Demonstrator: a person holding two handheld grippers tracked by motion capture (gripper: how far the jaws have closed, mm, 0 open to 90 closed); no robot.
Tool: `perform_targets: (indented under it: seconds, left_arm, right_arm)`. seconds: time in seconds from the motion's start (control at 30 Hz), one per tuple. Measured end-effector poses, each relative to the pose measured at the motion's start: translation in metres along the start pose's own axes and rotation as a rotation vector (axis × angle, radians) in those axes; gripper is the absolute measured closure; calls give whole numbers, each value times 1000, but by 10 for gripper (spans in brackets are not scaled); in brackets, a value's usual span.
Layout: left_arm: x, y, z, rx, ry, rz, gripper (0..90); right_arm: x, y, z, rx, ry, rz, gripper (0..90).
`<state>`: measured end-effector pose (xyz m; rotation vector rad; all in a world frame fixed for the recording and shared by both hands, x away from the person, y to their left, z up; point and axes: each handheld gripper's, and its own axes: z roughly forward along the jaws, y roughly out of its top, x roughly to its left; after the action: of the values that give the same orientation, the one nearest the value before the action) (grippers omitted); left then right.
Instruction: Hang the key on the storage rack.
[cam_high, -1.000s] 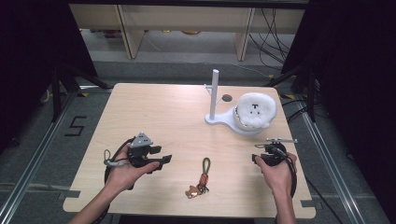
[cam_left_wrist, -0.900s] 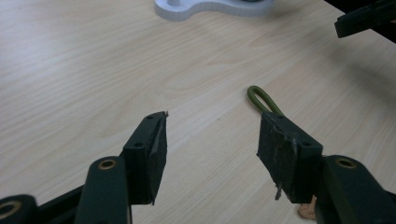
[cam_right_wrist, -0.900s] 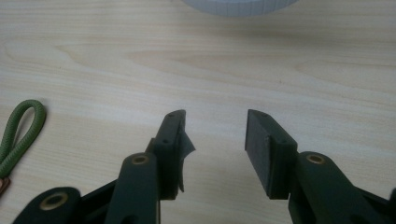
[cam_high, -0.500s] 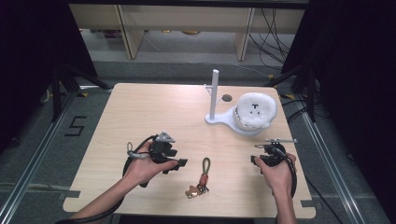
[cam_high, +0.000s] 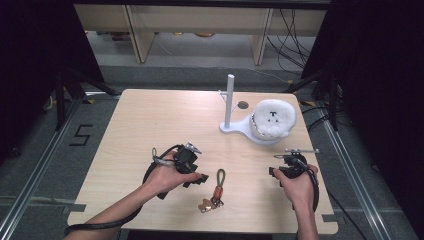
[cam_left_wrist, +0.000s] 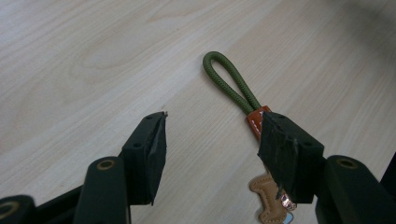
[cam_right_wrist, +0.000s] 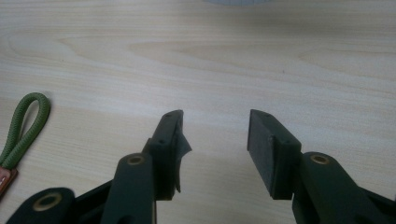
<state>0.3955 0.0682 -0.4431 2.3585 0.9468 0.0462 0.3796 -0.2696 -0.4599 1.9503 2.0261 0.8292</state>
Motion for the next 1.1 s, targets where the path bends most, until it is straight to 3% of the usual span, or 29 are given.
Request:
perform_targets:
  seconds: [0.2, 0.3, 0.33, 0.47, 0.53, 0.6, 0.63, 0.83, 0.87, 1.1]
  left_arm:
    - [-9, 11, 8, 32, -4, 12, 406]
    - [-15, 15, 12, 42, -20, 3, 406]
    - [-18, 16, 14, 51, -23, -5, 405]
    - [-27, 16, 24, 89, -29, -28, 401]
    - [-30, 17, 28, 122, -22, -22, 398]
    - [-30, 19, 30, 163, -13, 14, 398]
    - [-31, 19, 31, 165, -19, 10, 398]
    - [-36, 20, 35, 188, -19, 10, 394]
    - [-38, 20, 37, 193, -16, 12, 391]
    - [-45, 20, 43, 217, -9, 16, 382]
  right_arm:
    - [1, 0, 1, 9, 16, 3, 560]
    - [-1, 0, 1, 2, 12, -22, 559]
    - [1, -1, 0, 8, 13, 3, 559]
    - [0, 0, 0, 7, 13, 2, 555]
    - [0, 0, 1, 13, 18, 2, 554]
    - [0, -1, 2, 8, 12, -2, 554]
    - [-4, 0, 3, 2, 12, -41, 553]
    - [-1, -1, 2, 17, 14, -15, 553]
    - [-2, 0, 3, 11, 13, -36, 553]
    - [-3, -1, 2, 5, 25, -42, 551]
